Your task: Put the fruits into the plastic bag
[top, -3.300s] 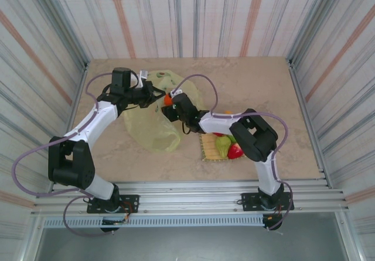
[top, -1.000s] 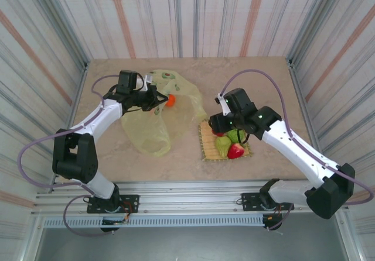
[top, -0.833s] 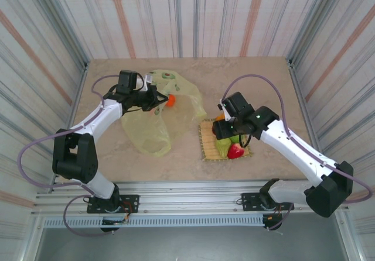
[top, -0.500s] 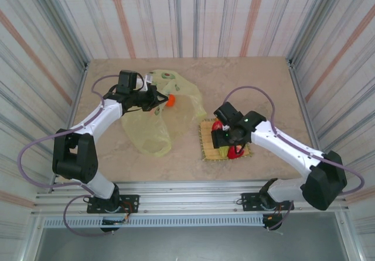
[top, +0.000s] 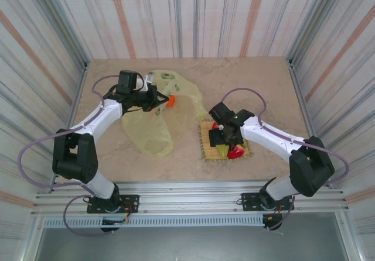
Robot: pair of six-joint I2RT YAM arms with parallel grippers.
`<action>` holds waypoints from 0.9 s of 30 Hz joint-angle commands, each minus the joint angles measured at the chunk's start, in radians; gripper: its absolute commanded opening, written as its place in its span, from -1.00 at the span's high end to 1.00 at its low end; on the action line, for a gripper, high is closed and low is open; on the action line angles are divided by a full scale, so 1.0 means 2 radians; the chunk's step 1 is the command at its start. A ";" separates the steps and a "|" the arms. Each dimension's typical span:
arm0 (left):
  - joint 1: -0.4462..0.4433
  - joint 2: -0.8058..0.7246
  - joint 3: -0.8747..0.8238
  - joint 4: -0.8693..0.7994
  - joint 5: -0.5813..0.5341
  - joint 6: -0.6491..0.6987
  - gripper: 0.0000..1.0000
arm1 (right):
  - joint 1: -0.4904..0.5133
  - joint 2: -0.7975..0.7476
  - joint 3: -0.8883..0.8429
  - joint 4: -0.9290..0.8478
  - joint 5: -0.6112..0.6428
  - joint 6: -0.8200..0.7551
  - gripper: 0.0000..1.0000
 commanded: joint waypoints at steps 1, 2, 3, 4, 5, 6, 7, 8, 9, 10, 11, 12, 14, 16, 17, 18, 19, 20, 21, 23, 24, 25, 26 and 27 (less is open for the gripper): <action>-0.003 0.000 0.006 0.004 0.010 -0.003 1.00 | -0.001 0.009 -0.004 -0.001 0.016 -0.008 -0.73; -0.003 0.000 0.006 0.004 0.010 -0.003 1.00 | 0.000 0.010 -0.004 -0.001 0.018 -0.009 -0.73; -0.003 0.000 0.006 0.004 0.010 -0.003 1.00 | 0.001 0.012 -0.005 -0.001 0.020 -0.009 -0.73; -0.003 0.000 0.007 0.004 0.010 -0.003 1.00 | 0.001 0.013 -0.006 -0.002 0.022 -0.011 -0.73; -0.003 -0.001 0.006 0.004 0.010 -0.003 1.00 | 0.001 0.014 -0.006 -0.001 0.023 -0.011 -0.73; -0.003 -0.001 0.007 0.004 0.009 -0.003 1.00 | 0.001 0.016 -0.007 0.000 0.025 -0.013 -0.73; -0.003 -0.001 0.006 0.003 0.010 -0.002 1.00 | 0.001 0.017 -0.009 0.001 0.026 -0.014 -0.73; -0.003 -0.001 0.006 0.004 0.010 -0.003 1.00 | 0.001 0.019 -0.009 0.002 0.026 -0.014 -0.73; -0.003 -0.001 0.006 0.004 0.010 -0.003 1.00 | 0.001 0.020 -0.010 0.005 0.024 -0.015 -0.73; -0.003 -0.001 0.006 0.004 0.010 -0.002 1.00 | 0.002 0.022 -0.010 0.007 0.023 -0.016 -0.73; -0.003 -0.001 0.006 0.003 0.010 -0.003 1.00 | 0.002 0.023 -0.011 0.010 0.021 -0.016 -0.73; -0.003 -0.002 0.006 0.003 0.010 -0.003 1.00 | 0.003 0.025 -0.011 0.012 0.019 -0.016 -0.73; -0.003 -0.002 0.006 0.003 0.010 -0.003 1.00 | 0.004 0.029 -0.012 0.015 0.017 -0.016 -0.73; -0.003 -0.003 0.006 0.003 0.010 -0.002 1.00 | 0.006 0.032 -0.013 0.018 0.014 -0.016 -0.73; -0.003 -0.003 0.006 0.003 0.010 -0.002 1.00 | 0.008 0.033 -0.013 0.021 0.012 -0.016 -0.72; -0.003 -0.003 0.006 0.003 0.010 -0.002 1.00 | 0.011 0.034 -0.013 0.023 0.011 -0.015 -0.72; -0.004 -0.003 0.006 0.003 0.010 -0.002 1.00 | 0.014 0.034 -0.013 0.025 0.010 -0.014 -0.72; -0.003 -0.003 0.006 0.003 0.010 -0.003 1.00 | 0.017 0.033 -0.013 0.026 0.010 -0.014 -0.72; -0.004 -0.004 0.006 0.003 0.011 -0.003 1.00 | 0.021 0.032 -0.013 0.029 0.008 -0.014 -0.71; -0.003 -0.005 0.007 0.003 0.011 -0.003 1.00 | 0.028 0.032 -0.013 0.031 0.010 -0.018 -0.71; -0.003 -0.005 0.006 0.003 0.011 -0.003 1.00 | 0.031 0.034 -0.012 0.029 0.017 -0.021 -0.71; -0.003 -0.005 0.007 0.003 0.011 -0.003 1.00 | 0.033 0.038 -0.011 0.027 0.023 -0.024 -0.71; -0.003 -0.005 0.007 0.003 0.012 -0.003 1.00 | 0.033 0.043 -0.010 0.025 0.028 -0.028 -0.71; -0.003 -0.005 0.007 0.003 0.012 -0.003 1.00 | 0.034 0.049 -0.009 0.023 0.033 -0.031 -0.71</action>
